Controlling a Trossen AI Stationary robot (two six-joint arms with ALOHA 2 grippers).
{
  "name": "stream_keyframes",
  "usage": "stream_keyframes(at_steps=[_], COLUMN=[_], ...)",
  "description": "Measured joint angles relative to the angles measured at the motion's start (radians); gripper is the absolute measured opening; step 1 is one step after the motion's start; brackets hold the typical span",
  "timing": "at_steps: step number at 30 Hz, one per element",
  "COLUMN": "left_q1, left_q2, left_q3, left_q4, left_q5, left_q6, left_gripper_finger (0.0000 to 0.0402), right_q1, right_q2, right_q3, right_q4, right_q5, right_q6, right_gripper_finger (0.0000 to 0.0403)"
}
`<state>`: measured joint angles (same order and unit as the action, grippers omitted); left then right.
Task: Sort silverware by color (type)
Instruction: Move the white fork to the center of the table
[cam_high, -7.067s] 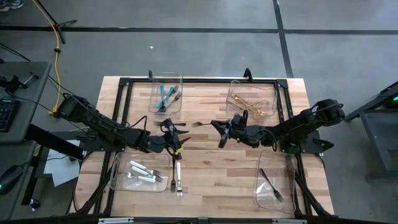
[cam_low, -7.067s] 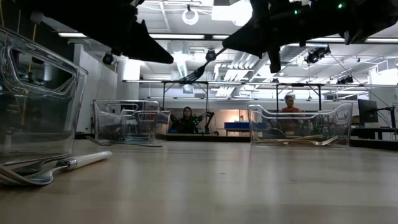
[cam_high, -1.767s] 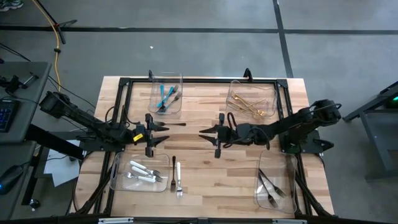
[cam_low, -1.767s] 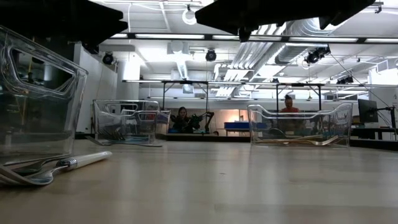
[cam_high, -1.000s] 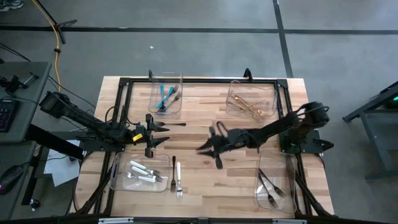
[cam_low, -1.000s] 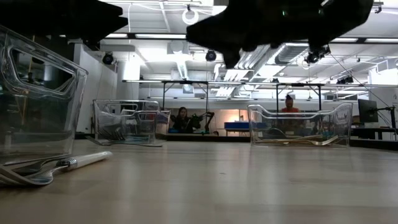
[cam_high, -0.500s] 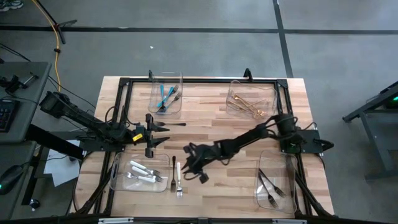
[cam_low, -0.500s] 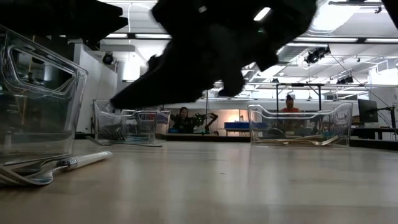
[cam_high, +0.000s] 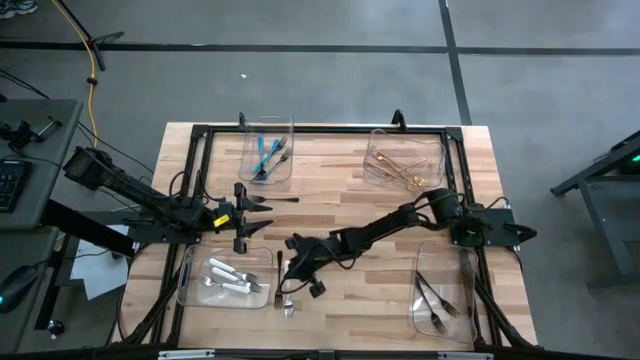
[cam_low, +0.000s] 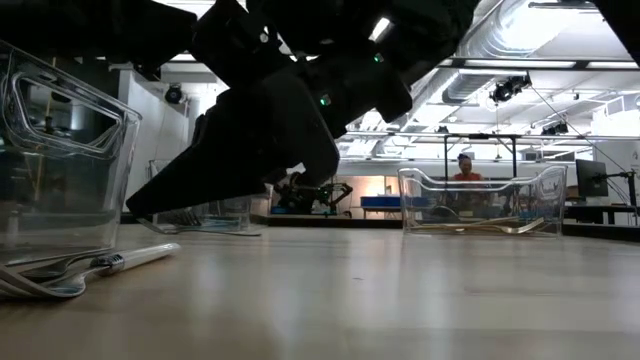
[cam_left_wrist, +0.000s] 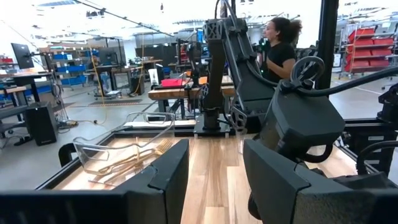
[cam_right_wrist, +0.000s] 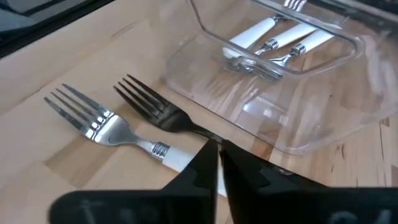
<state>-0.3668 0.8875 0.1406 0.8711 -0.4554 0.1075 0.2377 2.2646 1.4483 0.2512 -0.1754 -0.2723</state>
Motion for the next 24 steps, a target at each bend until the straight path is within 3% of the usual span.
stream_keyframes(at_steps=[24], left_q1=[0.0], left_q2=[0.0], left_q3=[0.0], left_q4=[-0.004], left_q5=[0.0], left_q6=[0.001], left_gripper_finger=[0.0146], right_q1=[-0.019], right_q2=[0.046], right_q3=[0.005], right_q4=[0.061], right_q5=[-0.038], right_q6=[0.036], right_gripper_finger=[0.0001])
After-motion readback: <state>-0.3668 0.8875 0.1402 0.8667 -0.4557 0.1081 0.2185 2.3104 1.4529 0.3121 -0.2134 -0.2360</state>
